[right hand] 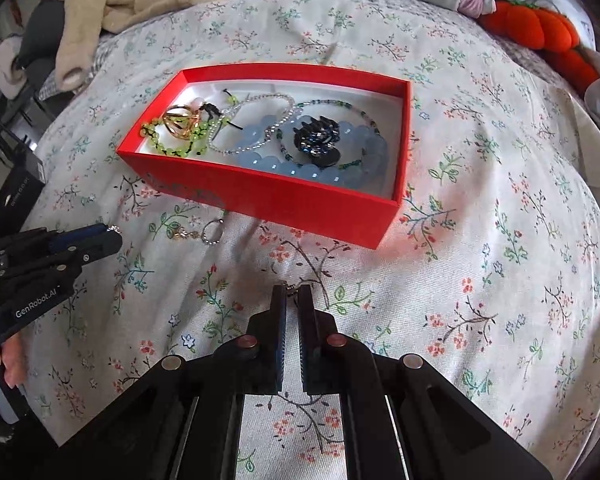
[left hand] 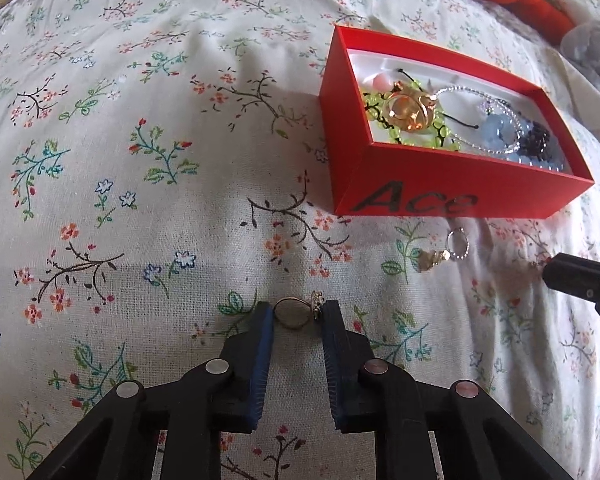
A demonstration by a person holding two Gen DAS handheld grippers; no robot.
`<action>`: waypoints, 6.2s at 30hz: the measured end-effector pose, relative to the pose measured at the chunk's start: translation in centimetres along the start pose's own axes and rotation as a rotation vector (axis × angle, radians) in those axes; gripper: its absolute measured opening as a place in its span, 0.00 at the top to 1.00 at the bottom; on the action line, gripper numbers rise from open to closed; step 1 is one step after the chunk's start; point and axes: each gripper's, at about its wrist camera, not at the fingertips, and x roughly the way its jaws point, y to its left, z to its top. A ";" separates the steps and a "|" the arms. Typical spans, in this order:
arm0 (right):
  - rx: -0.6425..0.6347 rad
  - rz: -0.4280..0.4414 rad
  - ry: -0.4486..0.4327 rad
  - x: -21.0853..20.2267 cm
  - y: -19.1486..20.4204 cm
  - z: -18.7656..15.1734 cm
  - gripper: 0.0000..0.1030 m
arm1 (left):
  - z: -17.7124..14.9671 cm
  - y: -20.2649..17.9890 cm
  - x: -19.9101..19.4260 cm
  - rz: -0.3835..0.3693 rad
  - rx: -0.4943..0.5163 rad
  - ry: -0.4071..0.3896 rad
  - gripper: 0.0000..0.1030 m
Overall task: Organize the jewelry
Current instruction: 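Grasp the gold dangling hoop earring with the right gripper while the left holds the ring earring, then carry both earrings into the red box, opening the left then the right gripper, then grasp the gold charm earring on the bedspread with the left gripper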
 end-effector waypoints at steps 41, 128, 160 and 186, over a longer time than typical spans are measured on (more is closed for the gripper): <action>0.127 0.037 -0.216 -5.4 -3.3 4.1 0.95 | 5.8 -4.6 -2.0 -0.051 -0.041 -0.187 0.79; 0.003 -0.050 -0.034 -3.7 -4.2 0.5 0.40 | 1.4 -6.8 1.9 -0.138 0.200 0.005 0.84; 0.044 -0.024 0.010 -1.1 -3.4 0.7 0.40 | 1.4 -6.6 2.0 -0.141 0.200 0.020 0.71; 0.050 0.000 0.016 -0.5 -2.8 1.0 0.40 | 2.1 -4.1 0.2 -0.108 0.124 -0.034 0.98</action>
